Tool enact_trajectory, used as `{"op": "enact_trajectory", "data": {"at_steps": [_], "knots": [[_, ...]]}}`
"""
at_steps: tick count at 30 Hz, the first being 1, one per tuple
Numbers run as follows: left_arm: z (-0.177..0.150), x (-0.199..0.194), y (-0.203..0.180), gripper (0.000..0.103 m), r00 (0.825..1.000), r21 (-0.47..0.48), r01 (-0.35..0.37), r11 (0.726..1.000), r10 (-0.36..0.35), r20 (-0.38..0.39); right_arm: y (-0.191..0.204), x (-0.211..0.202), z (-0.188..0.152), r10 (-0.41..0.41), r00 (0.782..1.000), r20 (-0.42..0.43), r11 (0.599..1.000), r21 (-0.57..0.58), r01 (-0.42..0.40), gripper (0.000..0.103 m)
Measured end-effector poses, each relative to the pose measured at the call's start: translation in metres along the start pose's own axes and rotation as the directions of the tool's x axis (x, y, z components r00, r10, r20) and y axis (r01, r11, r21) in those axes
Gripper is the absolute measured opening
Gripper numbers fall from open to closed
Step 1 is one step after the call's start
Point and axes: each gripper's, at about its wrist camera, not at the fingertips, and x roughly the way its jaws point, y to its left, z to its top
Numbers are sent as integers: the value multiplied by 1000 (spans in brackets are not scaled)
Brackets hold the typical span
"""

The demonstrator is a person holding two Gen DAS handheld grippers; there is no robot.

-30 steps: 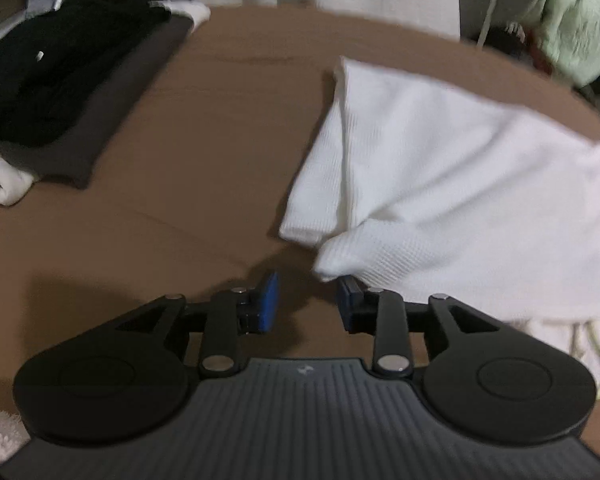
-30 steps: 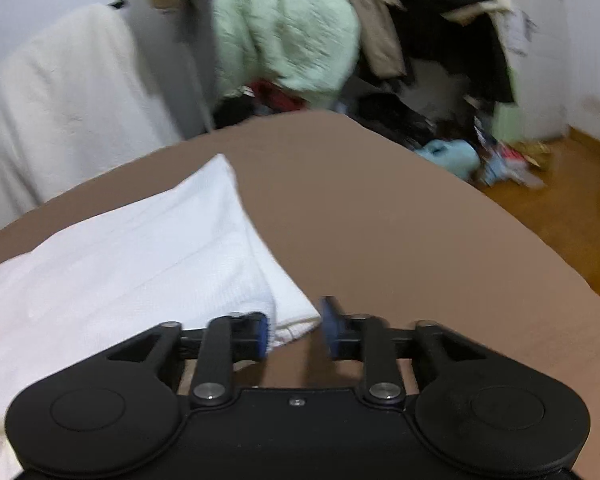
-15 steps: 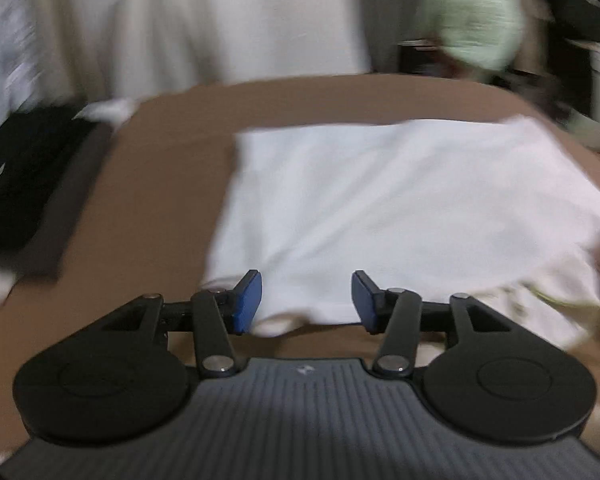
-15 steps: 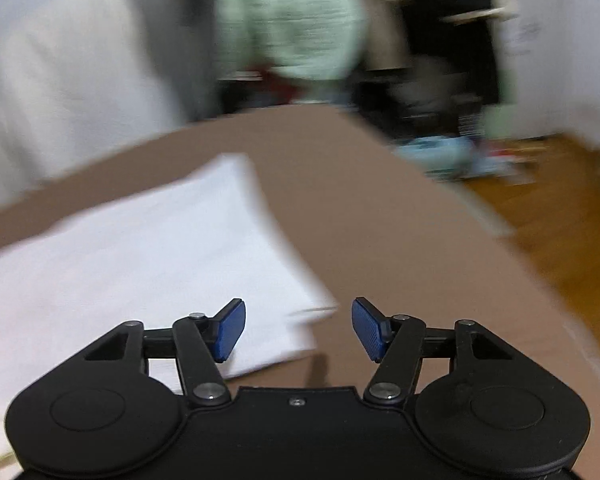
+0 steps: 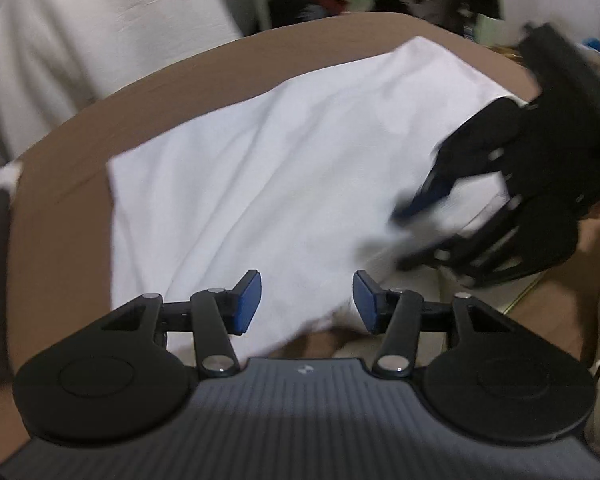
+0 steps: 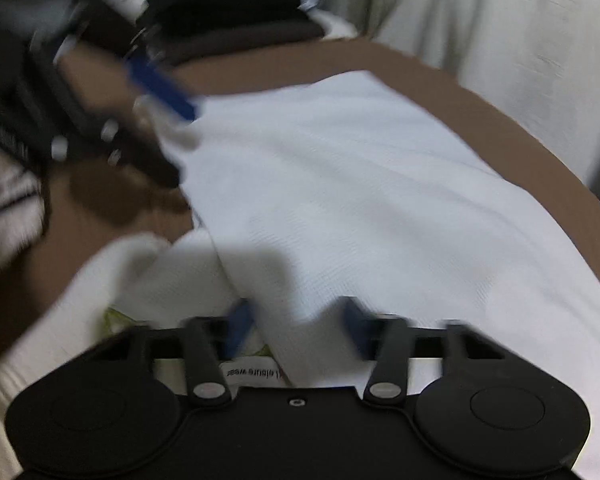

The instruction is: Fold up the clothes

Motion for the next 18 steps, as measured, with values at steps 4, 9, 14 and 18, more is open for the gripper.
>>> {"op": "enact_trajectory", "data": {"at_steps": [4,9,14,18], "knots": [[12,23,-11,56,990,217,101,971,-119,73,-20,-4,9,23,997,75,999,30,-26,4],[13,64,-27,47,985,313,156,937,-173,27,-62,-19,13,61,987,150,955,278,-101,4],[13,82,25,5,957,-116,288,951,-290,4,-78,-12,10,9,993,120,910,410,-58,13],[6,76,53,4,955,-261,295,919,-290,58,-76,-17,2,13,973,232,819,555,-143,17]]}}
